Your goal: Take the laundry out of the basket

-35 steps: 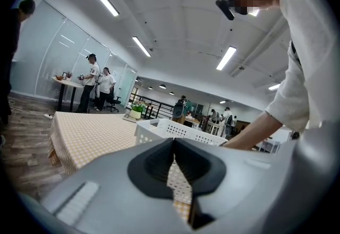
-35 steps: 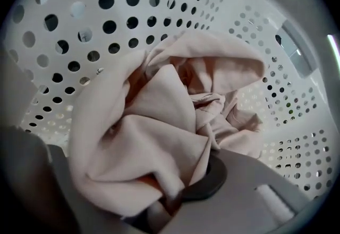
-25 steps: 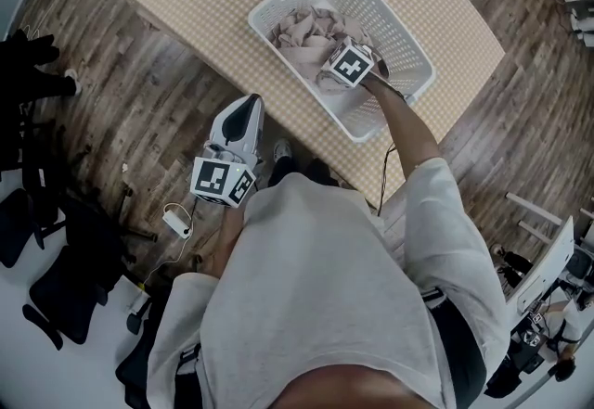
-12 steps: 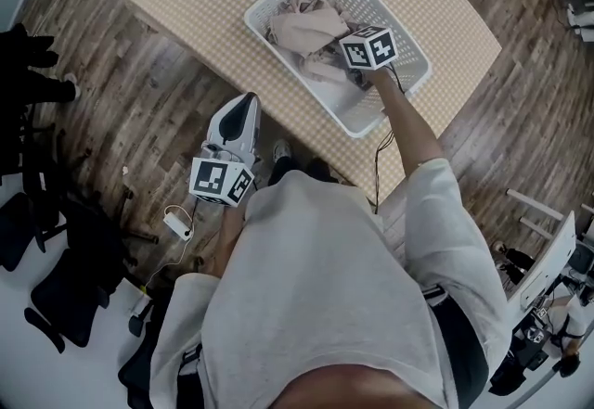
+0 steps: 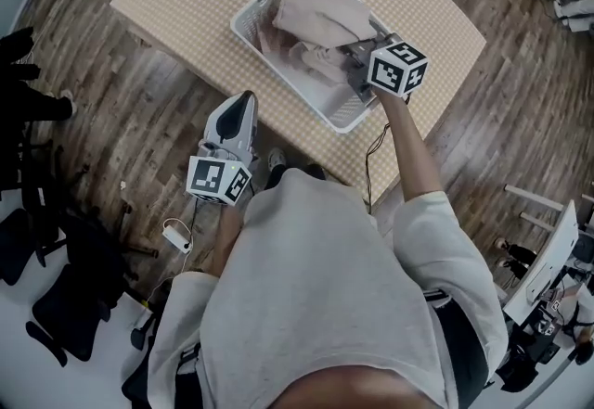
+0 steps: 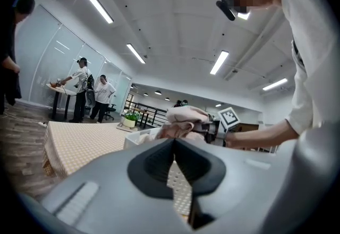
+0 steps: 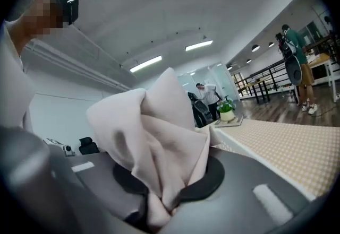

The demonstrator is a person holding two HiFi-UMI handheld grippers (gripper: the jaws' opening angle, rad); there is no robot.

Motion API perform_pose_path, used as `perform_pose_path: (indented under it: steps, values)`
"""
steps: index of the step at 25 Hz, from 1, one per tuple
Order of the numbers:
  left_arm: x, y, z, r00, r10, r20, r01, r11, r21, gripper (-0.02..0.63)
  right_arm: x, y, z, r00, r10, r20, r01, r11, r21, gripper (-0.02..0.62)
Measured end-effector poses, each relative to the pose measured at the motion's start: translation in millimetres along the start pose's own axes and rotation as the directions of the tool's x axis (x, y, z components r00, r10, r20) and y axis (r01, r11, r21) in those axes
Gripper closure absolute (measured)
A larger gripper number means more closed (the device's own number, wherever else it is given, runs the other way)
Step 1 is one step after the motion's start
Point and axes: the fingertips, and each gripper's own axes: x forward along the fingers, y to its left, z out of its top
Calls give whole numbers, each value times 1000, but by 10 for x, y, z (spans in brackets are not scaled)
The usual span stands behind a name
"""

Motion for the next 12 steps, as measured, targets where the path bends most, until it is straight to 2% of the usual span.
perform_pose_path:
  steps: [5, 12]
  values:
    - [-4, -157, 49, 1000, -17, 11, 17, 1000, 16, 595, -304, 364, 677, 988, 26, 153, -18, 998, -54, 503]
    - [-84, -382, 107, 999, -20, 35, 19, 999, 30, 595, -833, 1057, 1571, 939, 98, 329, -59, 990, -126, 503]
